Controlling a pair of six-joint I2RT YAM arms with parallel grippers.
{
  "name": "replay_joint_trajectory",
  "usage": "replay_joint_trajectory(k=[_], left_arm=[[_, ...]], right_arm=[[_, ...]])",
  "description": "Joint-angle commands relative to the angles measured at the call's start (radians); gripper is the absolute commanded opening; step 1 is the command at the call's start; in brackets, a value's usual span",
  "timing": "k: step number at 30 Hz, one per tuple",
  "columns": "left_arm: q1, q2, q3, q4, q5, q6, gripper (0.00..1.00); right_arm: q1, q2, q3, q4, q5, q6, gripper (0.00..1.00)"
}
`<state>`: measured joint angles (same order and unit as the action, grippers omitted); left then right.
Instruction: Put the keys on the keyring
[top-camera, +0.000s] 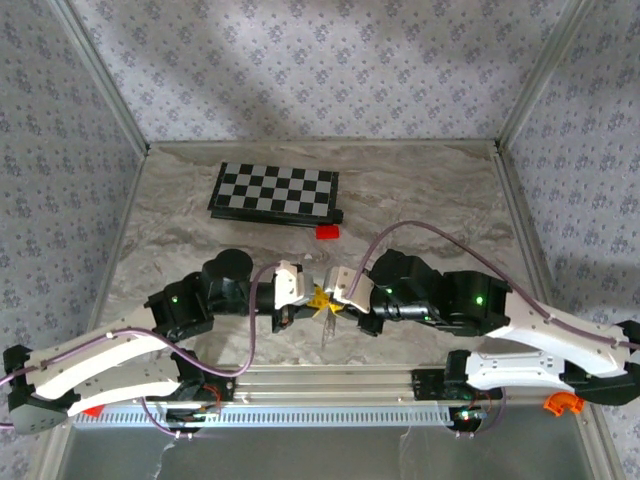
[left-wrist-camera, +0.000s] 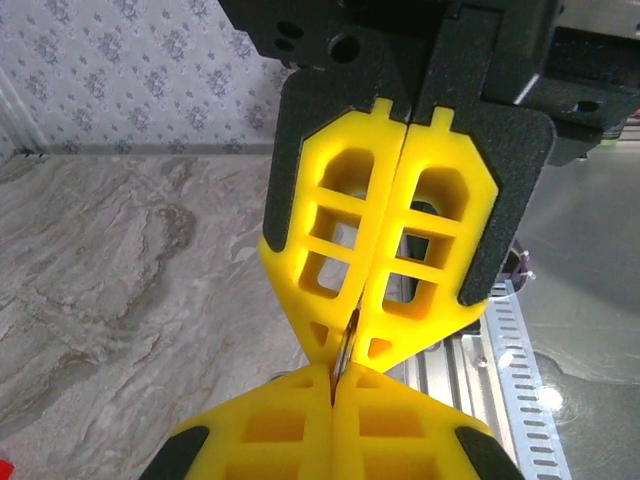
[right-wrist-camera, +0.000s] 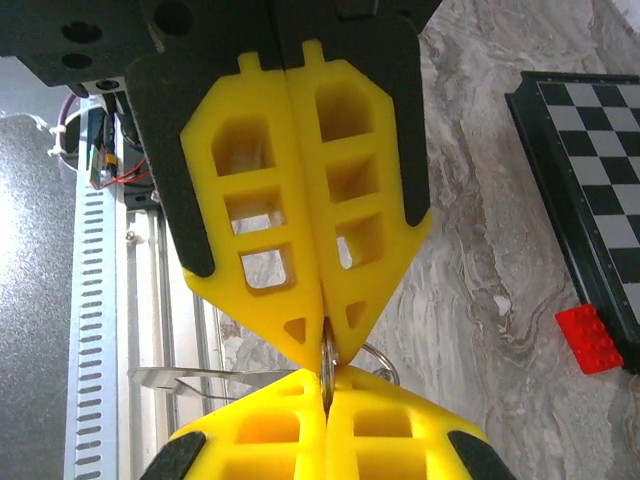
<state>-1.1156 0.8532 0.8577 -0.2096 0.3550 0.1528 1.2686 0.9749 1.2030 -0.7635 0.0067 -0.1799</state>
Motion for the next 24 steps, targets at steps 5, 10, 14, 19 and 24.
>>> replay_joint_trajectory(k=[5, 10, 14, 19, 24], left_arm=[[-0.001, -0.055, 0.018, 0.198, 0.083, -0.052, 0.0], [-0.001, -0.062, -0.039, 0.331, 0.099, -0.098, 0.0], [-0.001, -0.064, -0.061, 0.4, 0.132, -0.127, 0.0], [-0.001, -0.066, -0.069, 0.401, 0.139, -0.13, 0.0], [-0.001, -0.072, -0.073, 0.403, 0.145, -0.133, 0.0]], right_arm=[[-0.006, -0.132, -0.113, 0.25, -0.111, 0.041, 0.22], [-0.027, -0.205, -0.223, 0.43, -0.122, 0.071, 0.23], [-0.033, -0.208, -0.226, 0.442, -0.116, 0.065, 0.21], [-0.034, -0.222, -0.234, 0.46, -0.119, 0.062, 0.23], [-0.034, -0.244, -0.25, 0.475, -0.104, 0.06, 0.27]])
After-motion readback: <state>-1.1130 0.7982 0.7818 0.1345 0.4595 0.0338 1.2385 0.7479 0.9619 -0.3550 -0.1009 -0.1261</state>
